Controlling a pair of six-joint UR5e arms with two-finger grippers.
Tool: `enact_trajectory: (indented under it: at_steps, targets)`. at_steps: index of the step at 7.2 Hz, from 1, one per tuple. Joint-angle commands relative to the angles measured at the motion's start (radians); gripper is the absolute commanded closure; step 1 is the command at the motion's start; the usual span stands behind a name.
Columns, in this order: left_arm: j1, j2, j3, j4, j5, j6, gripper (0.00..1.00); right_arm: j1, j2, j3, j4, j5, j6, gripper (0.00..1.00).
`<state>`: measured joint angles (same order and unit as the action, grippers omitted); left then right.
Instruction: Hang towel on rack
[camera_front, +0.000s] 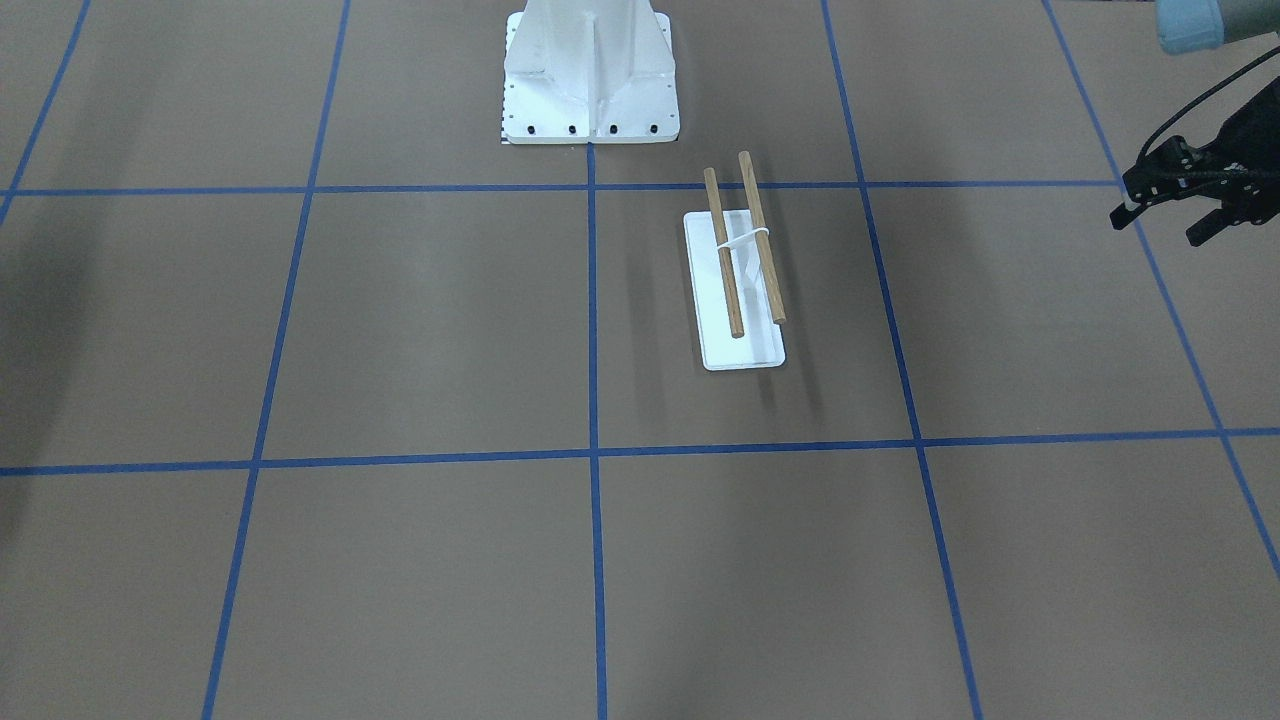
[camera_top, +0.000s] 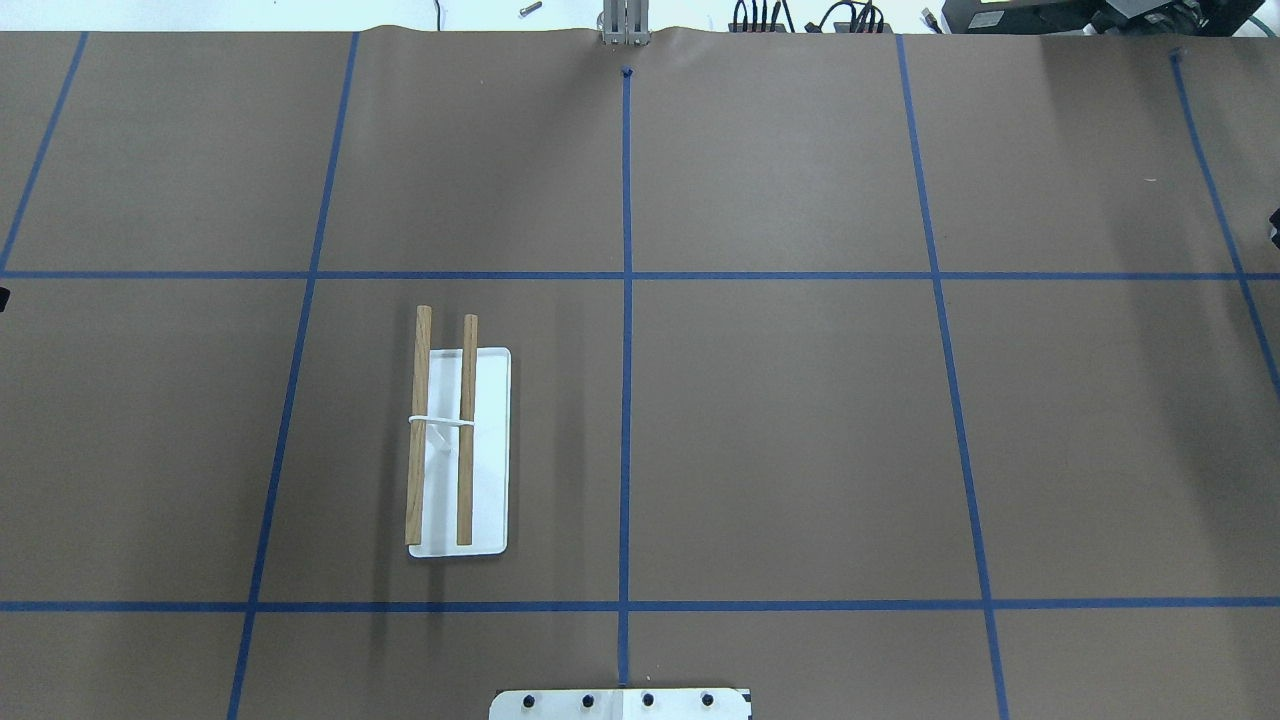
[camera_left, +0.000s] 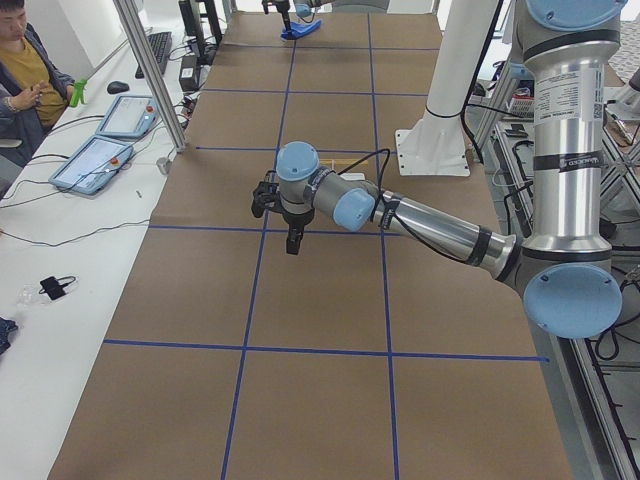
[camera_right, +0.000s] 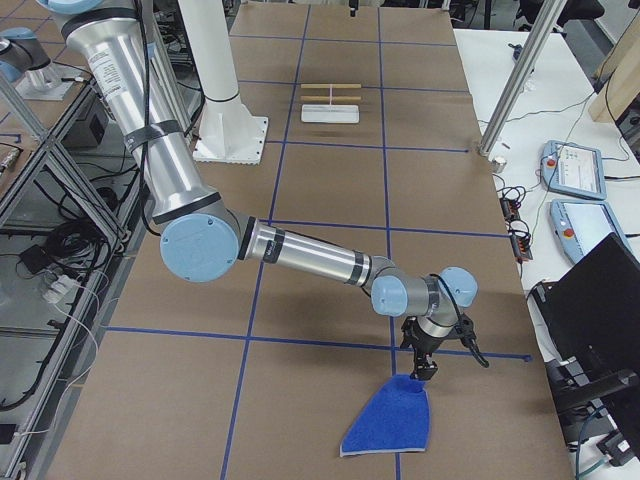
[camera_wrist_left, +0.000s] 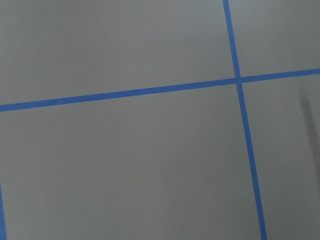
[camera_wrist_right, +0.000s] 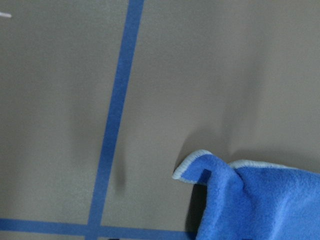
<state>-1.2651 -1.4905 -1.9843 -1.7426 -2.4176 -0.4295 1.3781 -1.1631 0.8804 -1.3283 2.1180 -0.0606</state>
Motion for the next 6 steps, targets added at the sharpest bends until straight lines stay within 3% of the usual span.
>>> enact_trajectory:
  at_steps: [1, 3, 4, 5, 6]
  targets:
    - [0.000, -0.001, 0.001, 0.000, 0.000, 0.000, 0.02, -0.028, -0.006, -0.014, 0.044, -0.076, 0.004, 0.20]
    - [0.001, -0.001, 0.004, 0.000, -0.003, 0.002, 0.02, -0.036, -0.003, -0.084, 0.145, -0.139, -0.011, 0.27]
    - [0.001, -0.001, 0.007, -0.002, -0.003, 0.002, 0.02, -0.037, 0.000, -0.107, 0.162, -0.141, -0.011, 0.39]
    - [0.001, -0.001, 0.005, -0.002, -0.003, 0.002, 0.02, -0.039, 0.002, -0.107, 0.162, -0.141, -0.011, 0.55]
    - [0.000, -0.002, 0.005, -0.002, -0.003, 0.002, 0.02, -0.042, 0.008, -0.107, 0.161, -0.142, -0.011, 1.00]
